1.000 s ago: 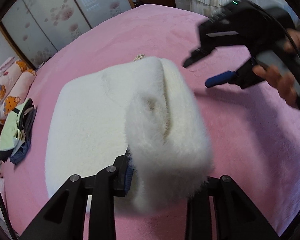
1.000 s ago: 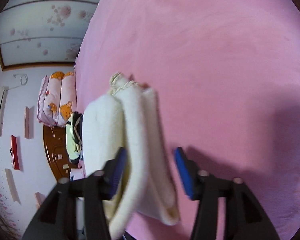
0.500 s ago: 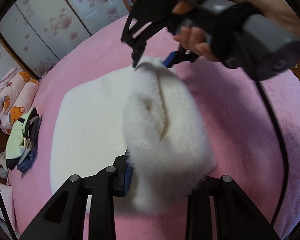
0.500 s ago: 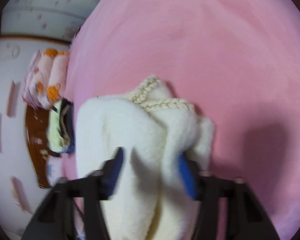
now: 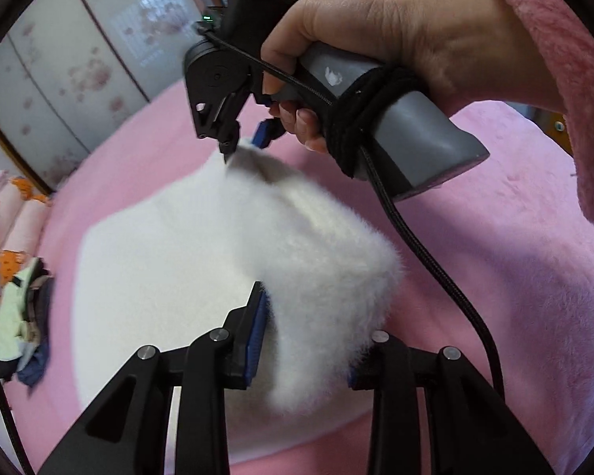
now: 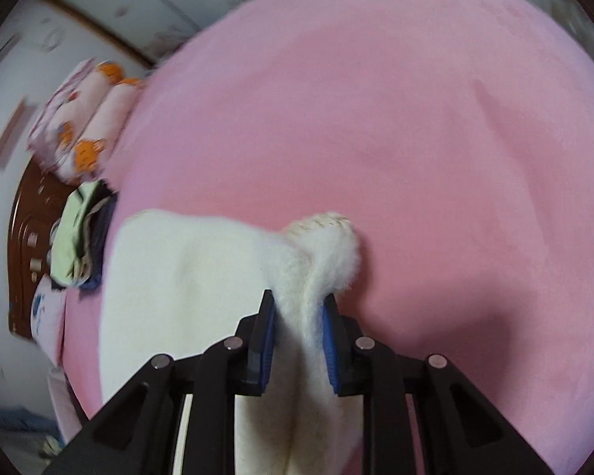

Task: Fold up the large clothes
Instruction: 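Grasp the folded end with the right tool while the left tool opens to release it, then press and smooth the folded white bundle flat with both tools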

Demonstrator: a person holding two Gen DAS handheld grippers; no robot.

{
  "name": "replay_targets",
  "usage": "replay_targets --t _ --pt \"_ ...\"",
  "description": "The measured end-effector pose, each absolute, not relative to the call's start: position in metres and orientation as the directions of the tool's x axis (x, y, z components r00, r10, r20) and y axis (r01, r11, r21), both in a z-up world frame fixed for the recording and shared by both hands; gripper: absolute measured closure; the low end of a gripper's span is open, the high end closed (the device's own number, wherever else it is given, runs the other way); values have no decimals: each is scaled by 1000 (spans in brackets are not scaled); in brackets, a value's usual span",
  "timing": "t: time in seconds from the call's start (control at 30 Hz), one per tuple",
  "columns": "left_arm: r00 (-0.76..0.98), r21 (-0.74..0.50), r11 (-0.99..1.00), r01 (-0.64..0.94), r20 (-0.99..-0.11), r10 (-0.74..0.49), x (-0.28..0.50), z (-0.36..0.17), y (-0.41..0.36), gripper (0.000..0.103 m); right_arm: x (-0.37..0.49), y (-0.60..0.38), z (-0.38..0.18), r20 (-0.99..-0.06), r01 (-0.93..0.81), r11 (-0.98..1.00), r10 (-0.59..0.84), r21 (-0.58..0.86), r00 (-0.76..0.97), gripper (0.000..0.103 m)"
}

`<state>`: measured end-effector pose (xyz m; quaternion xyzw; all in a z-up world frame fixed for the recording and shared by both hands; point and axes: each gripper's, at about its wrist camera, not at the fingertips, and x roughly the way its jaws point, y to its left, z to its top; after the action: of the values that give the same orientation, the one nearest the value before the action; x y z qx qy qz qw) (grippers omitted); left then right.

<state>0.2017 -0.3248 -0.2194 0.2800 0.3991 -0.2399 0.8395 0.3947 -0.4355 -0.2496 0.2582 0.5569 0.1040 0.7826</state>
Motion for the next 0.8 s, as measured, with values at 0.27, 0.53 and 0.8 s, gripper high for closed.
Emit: replay_targets --t 0.27,0.53,0.8 --pt "502 271 626 731 -835 -225 190 -230 -312 65 374 -464 -261 -827 201 835 415 512 380 61" --pt "442 242 618 748 -876 -192 202 -193 -262 54 342 -462 -205 -843 205 894 269 398 466 59" --pt "314 -47 867 497 -921 -230 265 -160 -176 55 267 -424 -180 -779 205 842 333 500 531 64"
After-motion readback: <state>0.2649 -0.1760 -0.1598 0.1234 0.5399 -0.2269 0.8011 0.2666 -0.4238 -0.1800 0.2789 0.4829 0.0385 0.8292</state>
